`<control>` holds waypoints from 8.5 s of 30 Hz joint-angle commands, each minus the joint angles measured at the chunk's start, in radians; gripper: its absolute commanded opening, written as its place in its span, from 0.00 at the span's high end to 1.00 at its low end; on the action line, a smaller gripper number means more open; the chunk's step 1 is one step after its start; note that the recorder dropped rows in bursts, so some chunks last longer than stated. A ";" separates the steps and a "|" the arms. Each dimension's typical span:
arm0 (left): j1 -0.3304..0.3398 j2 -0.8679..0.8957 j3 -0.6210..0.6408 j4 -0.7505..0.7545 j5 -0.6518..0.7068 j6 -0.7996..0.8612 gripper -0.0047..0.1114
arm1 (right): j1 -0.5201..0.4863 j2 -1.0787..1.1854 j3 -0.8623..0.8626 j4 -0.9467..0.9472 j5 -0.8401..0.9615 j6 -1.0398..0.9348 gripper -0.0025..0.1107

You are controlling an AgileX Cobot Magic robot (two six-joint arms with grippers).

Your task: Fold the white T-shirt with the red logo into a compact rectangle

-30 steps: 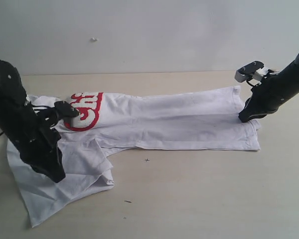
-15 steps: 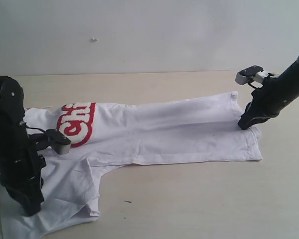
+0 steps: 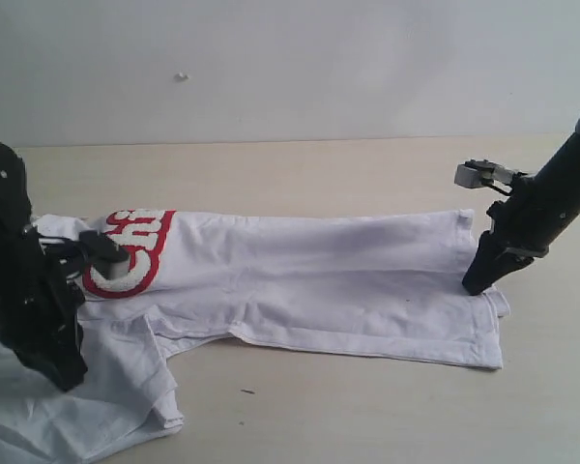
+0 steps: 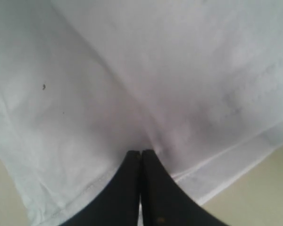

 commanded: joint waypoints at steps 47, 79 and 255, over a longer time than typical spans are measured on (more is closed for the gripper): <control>0.154 -0.257 -0.006 -0.352 -0.327 0.158 0.96 | 0.105 -0.168 0.020 -0.268 -0.350 0.392 0.98; 0.184 -0.171 0.016 -0.297 -0.354 0.141 0.96 | 0.105 -0.171 0.182 -0.194 -0.592 0.513 0.98; -0.278 -0.203 0.098 1.346 -0.770 -0.706 0.55 | 0.268 -0.410 0.330 -0.386 -0.455 0.739 0.75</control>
